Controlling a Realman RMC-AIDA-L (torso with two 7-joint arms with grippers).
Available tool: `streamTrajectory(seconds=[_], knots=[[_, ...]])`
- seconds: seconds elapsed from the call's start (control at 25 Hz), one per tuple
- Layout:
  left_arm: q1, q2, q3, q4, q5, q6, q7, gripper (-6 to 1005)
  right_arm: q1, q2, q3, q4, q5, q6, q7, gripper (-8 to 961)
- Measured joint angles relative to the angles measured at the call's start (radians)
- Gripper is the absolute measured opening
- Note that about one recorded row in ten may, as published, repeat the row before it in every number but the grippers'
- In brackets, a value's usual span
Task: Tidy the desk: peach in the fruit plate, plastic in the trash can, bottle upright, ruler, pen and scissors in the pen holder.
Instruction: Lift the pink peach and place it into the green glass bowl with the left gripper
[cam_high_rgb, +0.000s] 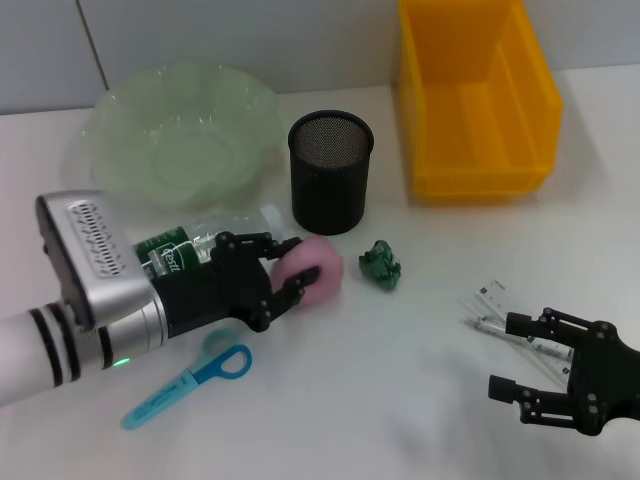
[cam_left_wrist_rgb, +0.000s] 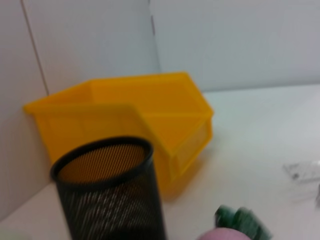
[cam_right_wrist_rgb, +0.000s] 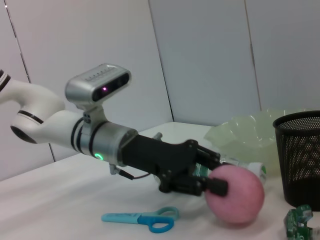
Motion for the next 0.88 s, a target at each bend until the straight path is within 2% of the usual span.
streamTrajectory(seconds=[0.16,0.24,0.4,0.6,0.68,0.72,0.76,0.88], knots=[[0.045,0.002,-0.009,0.064,0.0,0.163,-0.032,361,-0.005,0.0,0.001,-0.001,0.0,0.001,0.0,830],[0.083,0.003,-0.028,0.129,-0.007,0.255,-0.067,359,-0.007,0.0,0.001,-0.003,0.0,0.002,0.0,830],[0.124,0.003,-0.089,0.215,-0.098,0.282,-0.081,356,-0.008,0.0,0.002,-0.003,0.0,0.003,0.0,830],[0.095,0.007,-0.138,0.241,-0.271,0.111,-0.07,373,-0.007,0.0,-0.002,-0.008,0.0,0.003,0.0,830],[0.066,0.005,-0.141,0.245,-0.285,0.017,-0.069,380,-0.005,0.0,-0.003,-0.008,0.0,0.003,0.0,830],[0.023,0.003,-0.14,0.238,-0.292,-0.102,-0.067,383,-0.004,0.0,-0.003,-0.008,0.0,0.003,0.0,830],[0.023,0.003,-0.14,0.238,-0.292,-0.102,-0.067,386,-0.002,0.0,-0.004,-0.008,0.0,0.003,0.0,830],[-0.027,0.0,-0.134,0.221,-0.294,-0.245,-0.072,396,0.001,0.0,-0.006,-0.008,0.0,0.003,0.004,830]])
